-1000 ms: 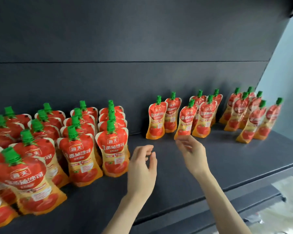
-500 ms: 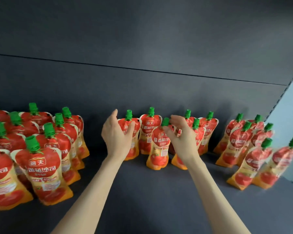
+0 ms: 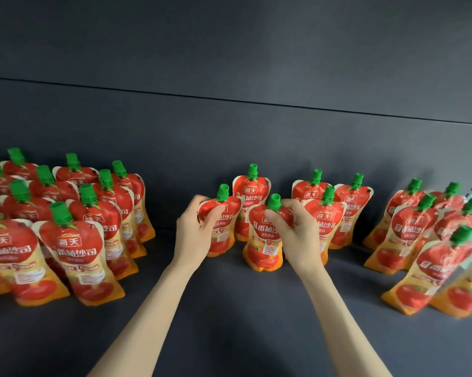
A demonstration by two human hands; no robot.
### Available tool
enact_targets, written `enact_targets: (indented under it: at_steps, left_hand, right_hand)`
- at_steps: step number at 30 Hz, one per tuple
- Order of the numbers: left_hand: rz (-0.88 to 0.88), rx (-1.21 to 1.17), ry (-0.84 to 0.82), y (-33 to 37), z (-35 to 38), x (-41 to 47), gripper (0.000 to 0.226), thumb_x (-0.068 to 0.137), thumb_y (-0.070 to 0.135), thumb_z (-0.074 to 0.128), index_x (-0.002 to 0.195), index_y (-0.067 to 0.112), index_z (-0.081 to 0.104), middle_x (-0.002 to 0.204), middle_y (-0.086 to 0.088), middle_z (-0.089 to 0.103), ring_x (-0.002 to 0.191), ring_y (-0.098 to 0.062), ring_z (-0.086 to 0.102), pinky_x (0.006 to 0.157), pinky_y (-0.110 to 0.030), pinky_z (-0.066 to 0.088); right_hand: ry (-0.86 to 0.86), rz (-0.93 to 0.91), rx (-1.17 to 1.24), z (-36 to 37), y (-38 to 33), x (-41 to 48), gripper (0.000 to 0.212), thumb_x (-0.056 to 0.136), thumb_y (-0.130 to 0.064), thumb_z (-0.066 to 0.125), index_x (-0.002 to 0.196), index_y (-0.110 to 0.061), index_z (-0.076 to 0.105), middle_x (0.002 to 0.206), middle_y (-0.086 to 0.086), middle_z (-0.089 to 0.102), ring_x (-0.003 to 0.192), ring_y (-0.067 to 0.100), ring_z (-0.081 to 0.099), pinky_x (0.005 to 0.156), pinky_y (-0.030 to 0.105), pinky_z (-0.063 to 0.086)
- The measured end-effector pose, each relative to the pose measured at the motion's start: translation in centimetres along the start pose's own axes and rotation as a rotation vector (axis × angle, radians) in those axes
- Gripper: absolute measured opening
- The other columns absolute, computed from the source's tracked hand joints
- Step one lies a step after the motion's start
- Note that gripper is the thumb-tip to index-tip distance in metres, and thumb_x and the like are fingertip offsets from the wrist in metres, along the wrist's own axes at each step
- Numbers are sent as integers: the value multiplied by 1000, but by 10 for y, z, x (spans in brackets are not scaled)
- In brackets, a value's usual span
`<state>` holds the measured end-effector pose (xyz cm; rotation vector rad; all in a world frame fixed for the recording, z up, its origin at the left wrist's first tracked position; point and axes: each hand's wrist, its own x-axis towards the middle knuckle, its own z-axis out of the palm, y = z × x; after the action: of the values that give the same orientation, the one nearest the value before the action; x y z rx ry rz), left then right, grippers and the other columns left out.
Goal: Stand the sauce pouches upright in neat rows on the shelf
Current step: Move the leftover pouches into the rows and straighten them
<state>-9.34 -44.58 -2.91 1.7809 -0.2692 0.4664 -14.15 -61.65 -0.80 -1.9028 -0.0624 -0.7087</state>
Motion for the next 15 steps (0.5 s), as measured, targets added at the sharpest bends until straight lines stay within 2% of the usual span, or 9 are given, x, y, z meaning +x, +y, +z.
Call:
enact_targets:
  at_steps: [5, 10, 13, 15]
  left_hand:
    - [12, -104, 36, 17, -28, -36, 9, 86, 26, 61, 92, 20, 58, 87, 9, 66, 86, -3, 65, 67, -15, 52]
    - [-5, -183, 100, 34, -68, -71, 6, 84, 22, 64, 90, 23, 61, 80, 16, 69, 83, 2, 65, 63, -10, 50]
    - [-35, -232, 124, 36, -100, -89, 6, 82, 22, 64, 87, 24, 62, 80, 25, 68, 83, 5, 64, 63, -7, 48]
    - [-38, -251, 115, 32, -127, -99, 9, 80, 26, 64, 87, 22, 63, 83, 21, 69, 85, 1, 65, 66, -10, 50]
  right_hand:
    - [-5, 3, 154, 6, -20, -23, 12, 86, -15, 65, 88, -25, 61, 74, -12, 65, 72, -2, 63, 60, 11, 48]
    - [11, 69, 343, 21, -54, -48, 8, 83, -11, 67, 90, -11, 63, 74, -14, 69, 73, 3, 67, 62, 17, 53]
    - [30, 106, 403, 40, -78, -68, 5, 81, -14, 68, 84, -15, 64, 73, -9, 70, 73, 7, 68, 62, 19, 53]
    - [38, 124, 421, 60, -93, -86, 6, 81, -16, 69, 80, -18, 64, 72, -6, 69, 72, 9, 68, 61, 21, 53]
